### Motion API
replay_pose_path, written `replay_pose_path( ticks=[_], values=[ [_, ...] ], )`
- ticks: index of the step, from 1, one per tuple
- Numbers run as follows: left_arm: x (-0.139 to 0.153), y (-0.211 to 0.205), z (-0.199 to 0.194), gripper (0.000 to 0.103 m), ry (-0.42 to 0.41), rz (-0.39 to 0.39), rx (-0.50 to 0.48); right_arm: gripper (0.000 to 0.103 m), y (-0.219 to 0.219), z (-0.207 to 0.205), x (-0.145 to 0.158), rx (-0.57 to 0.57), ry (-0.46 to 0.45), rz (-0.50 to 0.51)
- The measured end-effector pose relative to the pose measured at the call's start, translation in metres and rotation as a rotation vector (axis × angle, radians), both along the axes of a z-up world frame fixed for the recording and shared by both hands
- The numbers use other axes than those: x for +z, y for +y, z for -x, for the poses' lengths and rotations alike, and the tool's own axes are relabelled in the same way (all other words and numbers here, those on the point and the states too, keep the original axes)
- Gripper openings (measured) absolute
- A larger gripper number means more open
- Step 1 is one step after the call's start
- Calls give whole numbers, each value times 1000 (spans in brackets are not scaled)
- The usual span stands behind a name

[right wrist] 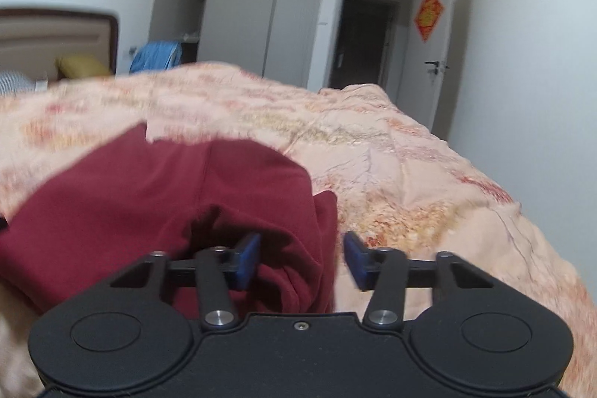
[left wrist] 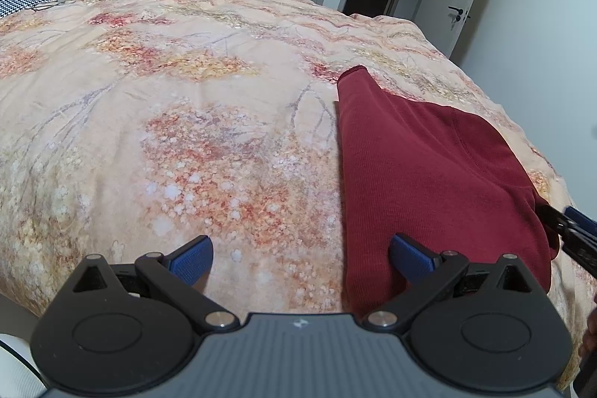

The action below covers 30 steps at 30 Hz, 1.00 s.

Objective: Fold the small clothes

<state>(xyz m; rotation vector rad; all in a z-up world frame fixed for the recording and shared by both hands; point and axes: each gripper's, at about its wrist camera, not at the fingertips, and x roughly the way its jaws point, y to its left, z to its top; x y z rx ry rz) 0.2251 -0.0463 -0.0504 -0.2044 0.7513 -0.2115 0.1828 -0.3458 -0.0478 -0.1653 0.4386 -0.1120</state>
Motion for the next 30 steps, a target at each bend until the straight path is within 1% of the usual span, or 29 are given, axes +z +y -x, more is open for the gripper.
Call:
replay_pose_path(
  ticks=[1, 2, 3, 5, 6, 7, 8, 12, 16, 19, 22, 24, 25, 27, 30],
  values=[
    [0, 0, 0, 103, 0, 0, 0, 24, 2, -2, -2, 18, 15, 18],
    [0, 0, 0, 103, 1, 0, 0, 14, 4, -2, -3, 37, 21, 35],
    [0, 0, 0, 103, 0, 1, 0, 6, 8, 1, -3, 47, 15, 69],
    [0, 0, 0, 103, 0, 0, 0, 5, 16, 10, -1, 49, -28, 159],
    [0, 0, 0, 103, 0, 0, 0, 5, 17, 16, -1, 41, -50, 185],
    [0, 0, 0, 103, 0, 1, 0, 5, 17, 21, -3, 30, -59, 188],
    [0, 0, 0, 103, 1, 2, 0, 5, 15, 23, -5, 18, -56, 175],
    [-1, -1, 1, 103, -2, 1, -4, 5, 1, 26, -23, -28, 7, 101],
    [-2, 0, 1, 103, 0, 5, -6, 6, -4, 35, -20, -40, -9, 61],
    [-2, -1, 1, 103, 0, 2, -1, 14, -5, 39, -17, -52, -14, 46],
    [-2, -2, 2, 103, -1, -1, 1, 23, -8, 43, -13, -70, -24, 1],
    [-2, -2, 2, 103, -1, 1, 2, 40, -12, 45, -8, -82, -41, -40],
    [-2, -2, 2, 103, -1, 0, 2, 45, -13, 45, -6, -90, -51, -57],
    [-2, -2, 2, 103, -2, -1, 3, 59, -16, 42, -1, -108, -65, -89],
    [-2, -2, 2, 103, -2, -1, 3, 70, -21, 31, 7, -138, -67, -152]
  ],
)
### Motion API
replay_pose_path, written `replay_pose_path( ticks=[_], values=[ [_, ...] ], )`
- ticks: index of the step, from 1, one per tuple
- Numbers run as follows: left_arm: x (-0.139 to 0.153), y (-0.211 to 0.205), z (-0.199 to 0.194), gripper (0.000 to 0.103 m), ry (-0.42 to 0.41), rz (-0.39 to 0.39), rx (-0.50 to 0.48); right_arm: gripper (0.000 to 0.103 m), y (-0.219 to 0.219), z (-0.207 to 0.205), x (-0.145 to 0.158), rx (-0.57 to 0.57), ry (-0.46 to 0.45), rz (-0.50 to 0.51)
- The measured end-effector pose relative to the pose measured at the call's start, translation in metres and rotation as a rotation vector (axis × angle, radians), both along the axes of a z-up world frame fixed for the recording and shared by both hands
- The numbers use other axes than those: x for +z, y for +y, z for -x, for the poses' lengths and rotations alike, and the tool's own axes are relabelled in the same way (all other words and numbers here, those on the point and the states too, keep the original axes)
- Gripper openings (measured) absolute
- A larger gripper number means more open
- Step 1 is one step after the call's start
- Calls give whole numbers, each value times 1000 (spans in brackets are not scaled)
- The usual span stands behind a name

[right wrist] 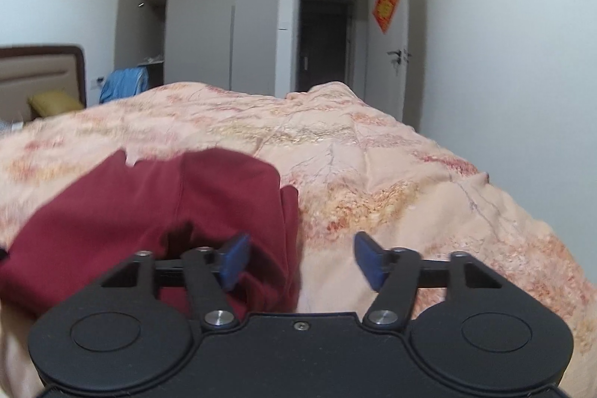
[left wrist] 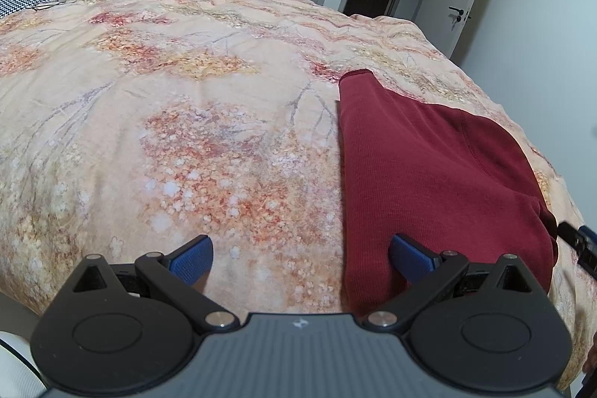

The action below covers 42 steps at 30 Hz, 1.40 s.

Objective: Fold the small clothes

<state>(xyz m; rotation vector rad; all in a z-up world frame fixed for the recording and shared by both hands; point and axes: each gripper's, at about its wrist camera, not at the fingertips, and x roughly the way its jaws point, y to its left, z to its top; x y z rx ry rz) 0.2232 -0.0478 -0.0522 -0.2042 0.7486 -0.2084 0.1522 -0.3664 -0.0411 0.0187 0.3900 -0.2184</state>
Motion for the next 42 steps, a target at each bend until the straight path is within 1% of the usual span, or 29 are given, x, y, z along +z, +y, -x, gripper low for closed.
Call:
replay_pose_path(
  ticks=[1, 3, 4, 6, 9, 11, 14, 18, 21, 23, 28, 33, 37, 39, 42],
  values=[
    [0, 0, 0, 103, 0, 0, 0, 72, -1, -5, 2, -5, 0, -22],
    [0, 0, 0, 103, 0, 0, 0, 82, -2, -16, 5, -16, 12, -55],
    [0, 0, 0, 103, 0, 0, 0, 84, -1, -22, 5, -18, 19, -66],
    [0, 0, 0, 103, 0, -1, 0, 90, 0, -35, 5, -17, 35, -73],
    [0, 0, 0, 103, 0, 0, 0, 97, 6, -49, 1, -16, 57, -39],
    [0, 0, 0, 103, 0, 0, -1, 97, 9, -55, -5, -20, 82, 3],
    [0, 0, 0, 103, 0, 3, -2, 102, 9, -51, -15, -32, 97, 24],
    [-2, 2, 0, 103, 0, 7, -8, 102, 5, -34, -34, -48, 92, 17],
    [-2, 1, 0, 103, -2, 6, -13, 102, 2, -22, -40, -63, 72, -9],
    [-3, 1, 0, 103, -3, 6, -14, 102, 0, -18, -42, -74, 65, -21],
    [-2, 1, 0, 103, 1, 6, -14, 102, 3, -8, -45, -107, 56, -9],
    [-2, 1, 0, 103, 2, 7, -14, 102, 0, 0, -49, -124, 74, 7],
    [-2, 2, 0, 103, 2, 7, -13, 102, 1, 3, -41, -139, 80, 0],
    [-3, 1, 0, 103, 3, 7, -12, 102, 5, 4, -36, -141, 73, 25],
    [-3, 2, 0, 103, 4, 7, -11, 102, 13, 2, -35, -114, 66, 117]
  ],
)
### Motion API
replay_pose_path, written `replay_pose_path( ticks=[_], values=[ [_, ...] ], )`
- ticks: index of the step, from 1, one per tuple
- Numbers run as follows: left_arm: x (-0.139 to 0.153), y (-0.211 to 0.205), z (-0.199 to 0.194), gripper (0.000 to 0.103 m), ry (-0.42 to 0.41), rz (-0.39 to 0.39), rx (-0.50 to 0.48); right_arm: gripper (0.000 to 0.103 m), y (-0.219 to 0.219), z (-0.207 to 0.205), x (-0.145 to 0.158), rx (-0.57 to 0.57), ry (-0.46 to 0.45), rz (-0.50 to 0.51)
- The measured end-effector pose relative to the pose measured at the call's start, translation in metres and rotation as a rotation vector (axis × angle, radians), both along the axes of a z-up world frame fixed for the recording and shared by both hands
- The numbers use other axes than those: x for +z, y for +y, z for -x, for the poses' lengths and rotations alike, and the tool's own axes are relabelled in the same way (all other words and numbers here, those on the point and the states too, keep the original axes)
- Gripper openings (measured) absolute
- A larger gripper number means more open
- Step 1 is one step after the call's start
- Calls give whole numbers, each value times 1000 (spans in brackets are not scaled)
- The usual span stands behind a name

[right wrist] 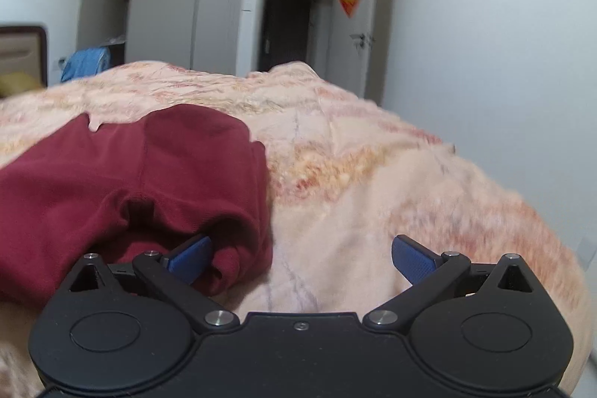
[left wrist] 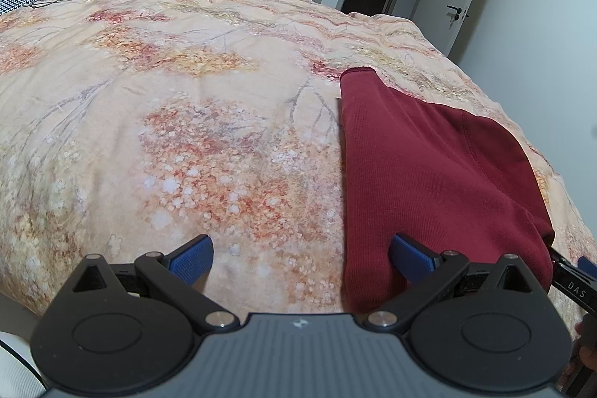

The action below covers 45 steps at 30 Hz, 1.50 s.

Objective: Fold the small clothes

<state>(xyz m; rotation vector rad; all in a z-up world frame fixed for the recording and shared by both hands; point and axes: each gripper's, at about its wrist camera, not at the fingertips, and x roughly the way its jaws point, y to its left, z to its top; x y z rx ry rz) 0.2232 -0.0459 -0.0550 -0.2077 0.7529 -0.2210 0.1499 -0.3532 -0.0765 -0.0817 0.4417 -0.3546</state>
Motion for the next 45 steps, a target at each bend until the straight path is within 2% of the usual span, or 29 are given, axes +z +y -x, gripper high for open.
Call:
replay_pose_path(
  ticks=[4, 6, 7, 9, 11, 15, 17, 19, 23, 25, 27, 29, 31, 33, 38, 45],
  values=[
    [0, 0, 0, 103, -1, 0, -2, 88, 2, -9, -3, 72, 21, 79],
    [0, 1, 0, 103, 0, 3, -2, 68, 2, -13, -2, 110, 24, 102],
    [0, 1, -1, 103, 1, 4, -2, 61, 3, -15, -1, 132, 27, 111],
    [-1, 0, -1, 103, 2, 4, -1, 30, 8, -19, 1, 179, 36, 127],
    [-1, 0, -1, 103, 1, 2, -1, 13, 16, -20, 1, 218, 41, 164],
    [-1, 0, -1, 103, 2, 4, -3, 7, 26, -13, 3, 195, -8, 289],
    [-1, 0, -1, 103, 3, 6, -7, 7, 22, -11, 6, 179, -17, 271],
    [-1, -1, 0, 103, 2, 8, -9, 7, 20, -13, 1, 177, 12, 256],
    [-1, -1, 0, 103, 0, 7, -12, 8, 25, -13, -11, 171, 38, 287],
    [-1, 0, 0, 103, 2, 9, -13, 14, 26, -11, -9, 159, 34, 278],
    [-1, 0, 0, 103, 2, 10, -12, 28, 25, -8, -3, 140, 27, 257],
    [-1, 0, 0, 103, 0, 10, -9, 36, 22, -1, 4, 122, 17, 208],
    [-1, -1, 0, 103, -1, 9, -7, 49, 19, 7, 13, 108, -1, 147],
    [-2, -1, 0, 103, -1, 9, -5, 69, 20, 17, 20, 122, -21, 89],
    [-2, -1, 0, 103, -2, 10, -5, 83, 36, 42, 30, 216, -54, 21],
    [-2, -1, 1, 103, -3, 9, -3, 90, 57, 63, 33, 301, -55, 3]
  ],
)
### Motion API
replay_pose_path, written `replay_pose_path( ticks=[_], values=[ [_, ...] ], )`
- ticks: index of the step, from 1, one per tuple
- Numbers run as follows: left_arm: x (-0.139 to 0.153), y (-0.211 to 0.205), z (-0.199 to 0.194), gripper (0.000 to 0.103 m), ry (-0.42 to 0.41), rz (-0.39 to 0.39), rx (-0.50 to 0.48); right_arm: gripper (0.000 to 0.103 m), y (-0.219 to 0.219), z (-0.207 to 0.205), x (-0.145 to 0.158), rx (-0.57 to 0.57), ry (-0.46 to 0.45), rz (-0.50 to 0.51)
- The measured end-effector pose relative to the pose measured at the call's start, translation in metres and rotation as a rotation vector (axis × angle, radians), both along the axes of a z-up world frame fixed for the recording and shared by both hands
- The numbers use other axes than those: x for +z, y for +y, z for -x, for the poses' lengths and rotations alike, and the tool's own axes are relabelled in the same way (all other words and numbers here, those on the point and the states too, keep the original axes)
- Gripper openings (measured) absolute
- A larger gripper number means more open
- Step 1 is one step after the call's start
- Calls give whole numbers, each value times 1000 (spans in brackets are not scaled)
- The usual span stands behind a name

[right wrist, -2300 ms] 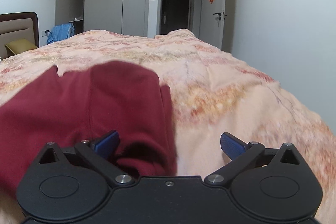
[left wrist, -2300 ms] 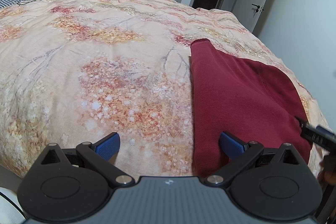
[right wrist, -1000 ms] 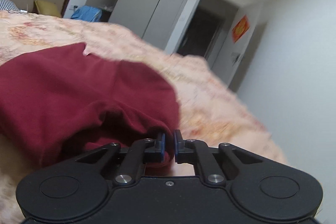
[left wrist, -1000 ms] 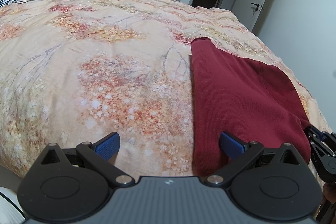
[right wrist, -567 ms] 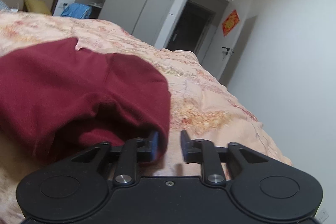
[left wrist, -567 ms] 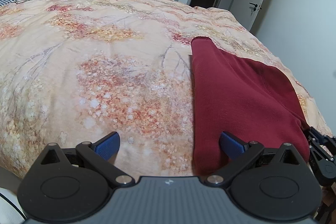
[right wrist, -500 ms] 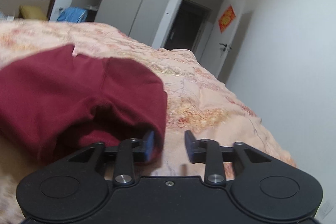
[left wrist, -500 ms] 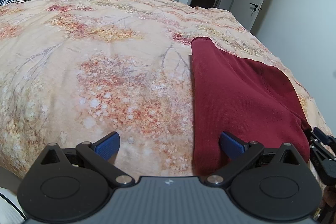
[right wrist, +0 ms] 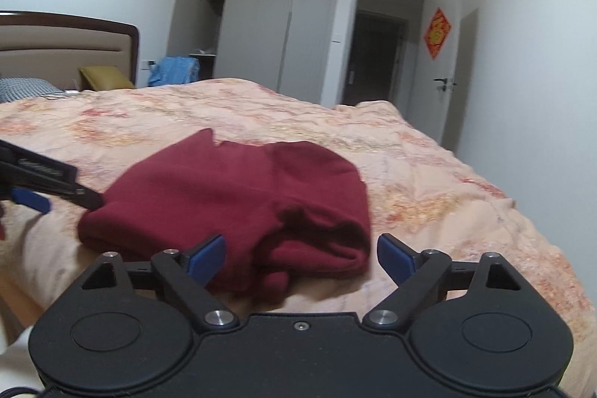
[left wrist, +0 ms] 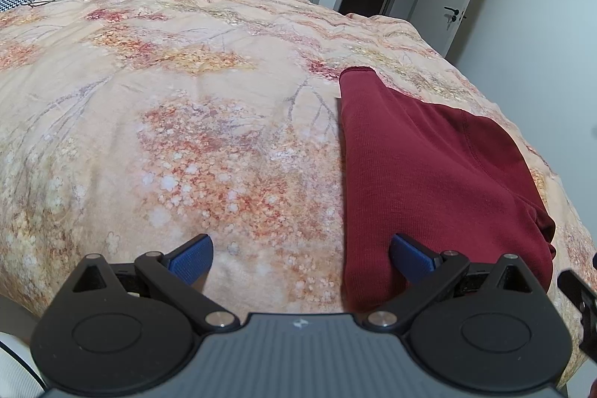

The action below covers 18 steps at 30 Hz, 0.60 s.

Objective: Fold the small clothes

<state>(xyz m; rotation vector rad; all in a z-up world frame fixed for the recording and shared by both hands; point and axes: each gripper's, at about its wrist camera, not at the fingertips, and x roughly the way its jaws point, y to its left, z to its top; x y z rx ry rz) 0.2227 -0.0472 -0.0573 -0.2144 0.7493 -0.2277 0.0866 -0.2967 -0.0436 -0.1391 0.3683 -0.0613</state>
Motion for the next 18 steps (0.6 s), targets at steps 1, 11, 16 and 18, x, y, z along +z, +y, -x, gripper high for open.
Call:
replay_pose_path(
  ticks=[1, 11, 16, 18],
  values=[
    [0, 0, 0, 103, 0, 0, 0, 90, 2, 1, -1, 17, 4, -3],
    [0, 0, 1, 103, 2, 0, 0, 10, 23, -12, -25, 97, 87, 24],
    [1, 0, 1, 103, 4, 0, -1, 7, 29, -11, -24, 50, 72, 87],
    [2, 1, 1, 103, 8, -1, -9, 6, 26, -8, -21, 23, 57, 95]
  ],
)
